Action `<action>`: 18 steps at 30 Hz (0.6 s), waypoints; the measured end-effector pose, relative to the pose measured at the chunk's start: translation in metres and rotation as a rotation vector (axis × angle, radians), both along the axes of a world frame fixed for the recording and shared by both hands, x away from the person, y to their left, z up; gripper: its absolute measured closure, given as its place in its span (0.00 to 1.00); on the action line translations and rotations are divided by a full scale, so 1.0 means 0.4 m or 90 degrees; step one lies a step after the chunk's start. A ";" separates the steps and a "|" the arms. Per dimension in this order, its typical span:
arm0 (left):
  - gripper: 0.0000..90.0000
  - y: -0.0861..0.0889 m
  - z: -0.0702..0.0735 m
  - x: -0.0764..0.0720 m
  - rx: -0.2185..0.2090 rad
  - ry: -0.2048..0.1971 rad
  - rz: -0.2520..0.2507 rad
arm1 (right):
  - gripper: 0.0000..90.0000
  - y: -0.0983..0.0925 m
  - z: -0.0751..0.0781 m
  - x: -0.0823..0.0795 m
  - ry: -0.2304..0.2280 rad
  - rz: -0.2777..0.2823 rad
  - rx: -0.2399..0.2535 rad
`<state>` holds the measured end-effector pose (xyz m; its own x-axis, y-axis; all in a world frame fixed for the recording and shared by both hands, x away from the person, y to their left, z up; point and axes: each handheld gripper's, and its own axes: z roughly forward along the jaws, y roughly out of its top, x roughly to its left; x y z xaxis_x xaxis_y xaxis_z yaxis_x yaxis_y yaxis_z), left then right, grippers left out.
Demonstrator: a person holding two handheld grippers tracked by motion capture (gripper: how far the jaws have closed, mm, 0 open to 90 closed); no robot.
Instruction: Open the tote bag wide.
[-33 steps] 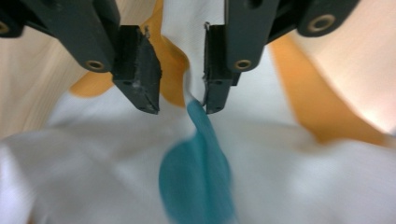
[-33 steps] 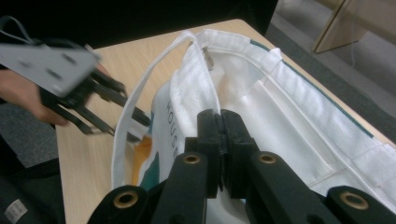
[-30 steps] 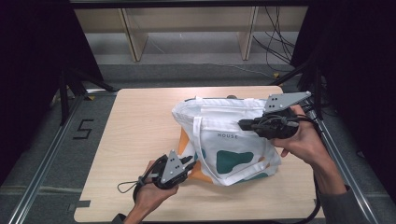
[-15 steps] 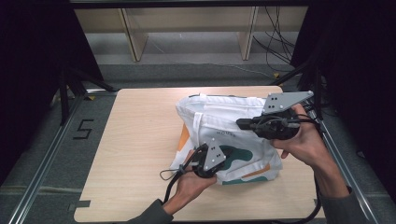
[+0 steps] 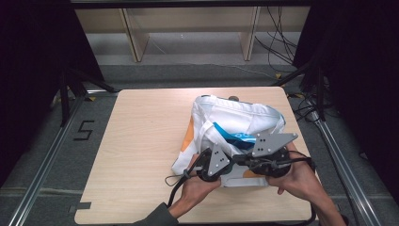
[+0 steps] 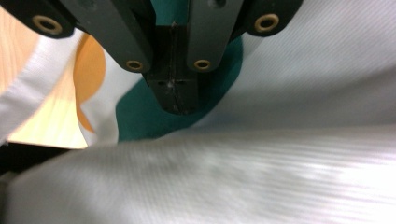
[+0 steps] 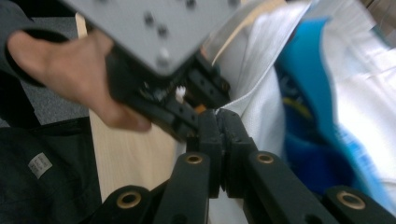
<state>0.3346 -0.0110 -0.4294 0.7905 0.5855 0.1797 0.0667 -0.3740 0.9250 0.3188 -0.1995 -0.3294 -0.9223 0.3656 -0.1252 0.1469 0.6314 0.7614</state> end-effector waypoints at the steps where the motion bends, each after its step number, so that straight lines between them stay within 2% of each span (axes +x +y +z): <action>1: 0.98 0.011 -0.002 -0.004 0.001 -0.002 -0.009 | 0.99 -0.001 -0.026 -0.005 0.002 -0.007 -0.003; 4: 0.98 0.055 -0.002 -0.031 -0.017 0.012 -0.008 | 0.99 -0.004 -0.044 -0.005 0.002 -0.019 -0.001; 6: 0.97 0.099 0.022 -0.052 -0.008 -0.023 -0.001 | 0.99 -0.005 -0.058 -0.008 -0.003 -0.026 0.002; 8: 0.96 0.127 0.043 -0.056 -0.021 -0.036 0.018 | 0.99 -0.001 -0.069 -0.007 -0.007 -0.026 0.001; 11: 0.95 0.185 0.083 -0.046 -0.062 -0.031 0.045 | 0.99 0.006 -0.083 -0.007 0.000 -0.027 -0.004; 12: 0.92 0.201 0.092 -0.041 -0.067 -0.023 0.050 | 0.99 0.010 -0.090 -0.007 -0.001 -0.023 -0.006; 14: 0.87 0.217 0.097 -0.035 -0.089 -0.013 0.056 | 0.99 0.014 -0.097 -0.006 0.005 -0.020 -0.003; 16: 0.80 0.223 0.096 -0.032 -0.084 -0.009 0.060 | 0.99 0.017 -0.098 -0.005 0.010 -0.021 -0.001; 17: 0.80 0.224 0.094 -0.033 -0.084 -0.009 0.066 | 0.99 0.018 -0.097 -0.007 0.016 -0.028 0.001; 18: 0.74 0.225 0.093 -0.032 -0.080 -0.009 0.074 | 0.99 0.018 -0.097 -0.007 0.017 -0.026 0.001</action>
